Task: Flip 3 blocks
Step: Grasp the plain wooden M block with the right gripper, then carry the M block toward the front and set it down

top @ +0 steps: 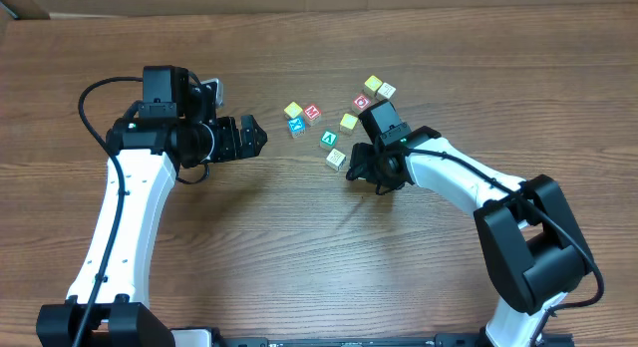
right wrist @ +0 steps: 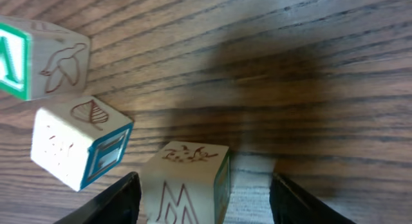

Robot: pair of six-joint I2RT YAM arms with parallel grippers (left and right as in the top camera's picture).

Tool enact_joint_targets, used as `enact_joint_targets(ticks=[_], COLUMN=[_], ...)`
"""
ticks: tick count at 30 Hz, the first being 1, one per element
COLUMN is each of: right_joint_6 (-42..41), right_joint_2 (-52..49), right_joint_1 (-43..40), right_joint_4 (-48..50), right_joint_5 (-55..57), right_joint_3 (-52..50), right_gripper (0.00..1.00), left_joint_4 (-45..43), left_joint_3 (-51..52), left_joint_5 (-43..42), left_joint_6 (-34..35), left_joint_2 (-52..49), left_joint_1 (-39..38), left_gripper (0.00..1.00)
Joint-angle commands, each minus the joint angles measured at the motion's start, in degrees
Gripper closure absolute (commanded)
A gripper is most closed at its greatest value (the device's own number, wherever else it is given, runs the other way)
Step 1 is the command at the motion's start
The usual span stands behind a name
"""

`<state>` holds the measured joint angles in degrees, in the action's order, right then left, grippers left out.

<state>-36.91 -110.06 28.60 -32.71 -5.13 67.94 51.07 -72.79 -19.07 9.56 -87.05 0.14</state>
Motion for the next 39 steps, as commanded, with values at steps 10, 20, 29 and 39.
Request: enact_joint_targets(ticks=[10,20,29,39], right_joint_6=[-0.9,0.9,5.4,4.8], right_joint_2=[-1.0,0.4,10.9,24.9], right_joint_1=[0.4,0.6,0.6,6.7], right_joint_4=[0.5,-1.7,-10.0,-23.6], right_joint_5=[0.3,0.4,3.0,4.5], right_joint_3=[0.8,1.3,2.9,0.8], right_gripper=[0.57,0.66,0.68,0.72], left_joint_4=[-0.1,-0.1,0.0,0.2], left_joint_3=[-1.1,-0.9,-0.9,-0.9], left_joint_5=[0.0,0.0,0.0,0.0], left_joint_6=[1.0,1.0,1.0,1.0], left_joint_2=[-0.3,-0.3,-0.3,-0.3], left_joint_1=[0.2,0.2,0.2,0.2], left_gripper=[0.0,0.0,0.0,0.0])
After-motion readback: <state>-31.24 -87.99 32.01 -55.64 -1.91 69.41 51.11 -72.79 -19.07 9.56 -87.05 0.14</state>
